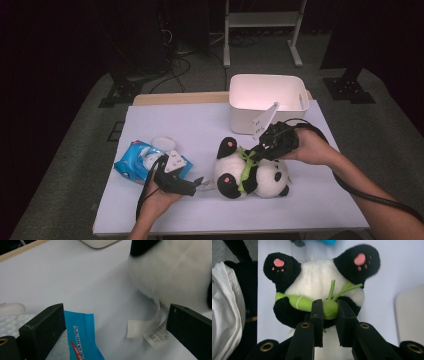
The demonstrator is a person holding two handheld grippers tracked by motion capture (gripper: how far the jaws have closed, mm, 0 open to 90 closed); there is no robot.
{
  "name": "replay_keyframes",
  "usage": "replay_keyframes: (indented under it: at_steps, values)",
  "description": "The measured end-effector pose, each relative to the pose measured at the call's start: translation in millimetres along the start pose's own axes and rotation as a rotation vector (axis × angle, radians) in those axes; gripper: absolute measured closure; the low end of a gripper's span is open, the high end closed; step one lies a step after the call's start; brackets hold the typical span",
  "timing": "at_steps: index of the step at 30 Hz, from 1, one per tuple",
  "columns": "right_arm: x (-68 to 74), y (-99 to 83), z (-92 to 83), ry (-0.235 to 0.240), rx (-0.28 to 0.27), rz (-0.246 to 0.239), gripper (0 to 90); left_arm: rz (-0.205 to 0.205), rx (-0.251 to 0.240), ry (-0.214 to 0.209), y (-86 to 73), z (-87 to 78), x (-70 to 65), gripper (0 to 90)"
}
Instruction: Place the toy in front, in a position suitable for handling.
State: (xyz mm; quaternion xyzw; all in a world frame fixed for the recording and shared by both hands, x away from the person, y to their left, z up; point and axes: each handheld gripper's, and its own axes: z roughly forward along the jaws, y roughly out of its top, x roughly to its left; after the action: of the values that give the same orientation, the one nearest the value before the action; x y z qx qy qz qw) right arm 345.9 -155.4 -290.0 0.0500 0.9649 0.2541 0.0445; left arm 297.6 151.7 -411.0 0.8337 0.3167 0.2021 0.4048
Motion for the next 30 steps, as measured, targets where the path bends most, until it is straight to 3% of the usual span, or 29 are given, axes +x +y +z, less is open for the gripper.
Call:
replay_keyframes:
  at_steps: [4,10,20,30]
  values:
    - [-1.2,-0.8,11.3,0.030,-0.019,0.007,76.1,-0.001,-0.003,0.000,-0.2,0.1,0.1,1.2]
    - [-1.4,-1.2,10.7,0.020,-0.012,0.014,74.0,0.005,0.003,0.000,0.0,0.1,0.0,1.3]
    - [-6.0,-12.9,4.6,0.029,-0.056,0.059,58.4,0.002,0.002,-0.002,-0.3,1.3,-0.7,1.2]
    - [-11.2,-45.3,-7.6,0.002,-0.102,0.144,48.2,0.003,0.005,-0.007,-0.5,3.2,-1.9,1.2]
